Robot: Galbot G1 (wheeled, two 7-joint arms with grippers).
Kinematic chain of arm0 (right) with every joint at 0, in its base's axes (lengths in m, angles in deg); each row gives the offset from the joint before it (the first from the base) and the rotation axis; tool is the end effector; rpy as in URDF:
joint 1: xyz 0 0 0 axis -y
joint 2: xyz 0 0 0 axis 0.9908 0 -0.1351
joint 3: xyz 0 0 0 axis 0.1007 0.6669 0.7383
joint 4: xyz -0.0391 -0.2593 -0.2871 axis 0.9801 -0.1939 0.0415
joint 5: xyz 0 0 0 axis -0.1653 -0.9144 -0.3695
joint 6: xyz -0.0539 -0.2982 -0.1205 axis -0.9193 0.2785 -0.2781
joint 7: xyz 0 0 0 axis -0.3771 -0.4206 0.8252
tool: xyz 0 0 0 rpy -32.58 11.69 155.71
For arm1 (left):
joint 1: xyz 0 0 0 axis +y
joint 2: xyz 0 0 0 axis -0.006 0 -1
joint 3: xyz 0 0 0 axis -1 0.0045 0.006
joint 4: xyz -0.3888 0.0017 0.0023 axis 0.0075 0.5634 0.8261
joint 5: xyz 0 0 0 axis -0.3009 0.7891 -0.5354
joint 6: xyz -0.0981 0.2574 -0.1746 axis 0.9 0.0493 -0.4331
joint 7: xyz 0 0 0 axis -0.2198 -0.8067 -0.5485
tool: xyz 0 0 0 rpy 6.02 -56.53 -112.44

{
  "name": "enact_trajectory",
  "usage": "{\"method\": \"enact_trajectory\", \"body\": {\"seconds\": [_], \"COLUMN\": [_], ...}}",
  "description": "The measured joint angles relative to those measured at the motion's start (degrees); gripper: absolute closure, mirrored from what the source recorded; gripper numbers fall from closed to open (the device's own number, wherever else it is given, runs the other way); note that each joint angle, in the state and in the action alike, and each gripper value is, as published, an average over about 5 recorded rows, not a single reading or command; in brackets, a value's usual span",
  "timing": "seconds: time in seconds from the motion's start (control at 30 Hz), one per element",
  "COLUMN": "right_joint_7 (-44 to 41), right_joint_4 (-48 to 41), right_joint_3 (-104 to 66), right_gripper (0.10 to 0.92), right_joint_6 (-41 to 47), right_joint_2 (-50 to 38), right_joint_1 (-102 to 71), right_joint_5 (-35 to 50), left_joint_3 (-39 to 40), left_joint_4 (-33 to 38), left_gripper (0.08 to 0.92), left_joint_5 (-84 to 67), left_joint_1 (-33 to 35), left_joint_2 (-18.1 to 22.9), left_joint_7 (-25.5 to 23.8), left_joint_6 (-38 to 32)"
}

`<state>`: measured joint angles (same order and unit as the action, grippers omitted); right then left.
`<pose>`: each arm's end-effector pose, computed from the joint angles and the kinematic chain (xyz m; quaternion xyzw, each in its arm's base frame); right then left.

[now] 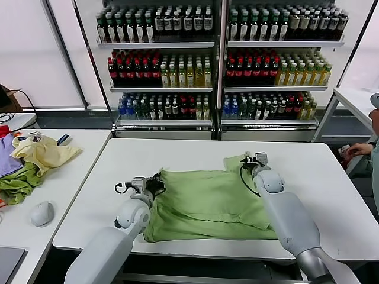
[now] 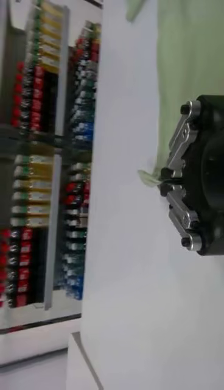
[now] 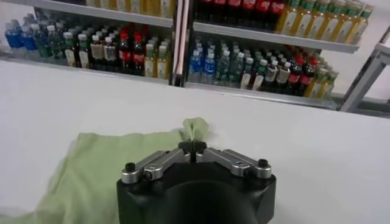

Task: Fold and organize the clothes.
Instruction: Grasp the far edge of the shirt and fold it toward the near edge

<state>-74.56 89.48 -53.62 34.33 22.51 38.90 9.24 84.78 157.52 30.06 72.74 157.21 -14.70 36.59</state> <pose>0.5116 -0.0767 -0.3208 0.0136 -0.9713 0.0564 0.2307 0.4014 0.0140 -0.3437 -0.0551 -0.9758 0.0399 0.2080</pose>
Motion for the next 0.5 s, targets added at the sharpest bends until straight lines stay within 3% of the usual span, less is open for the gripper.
{"method": "enact_trajectory", "body": {"seconds": [0.5], "right_joint_7": [2.62], "right_joint_4": [23.17], "right_joint_3": [-7.00], "right_gripper": [0.911], "right_joint_6": [0.63], "right_joint_2": [-7.41], "right_joint_1": [-12.70], "right_joint_5": [4.43], "left_joint_3": [-4.12], "left_joint_4": [12.04], "left_gripper": [0.911], "left_joint_5": [-4.45], "left_joint_1": [7.56], "left_joint_2": [-3.14], "left_joint_7": [-0.70], "left_joint_6": [-2.40]}}
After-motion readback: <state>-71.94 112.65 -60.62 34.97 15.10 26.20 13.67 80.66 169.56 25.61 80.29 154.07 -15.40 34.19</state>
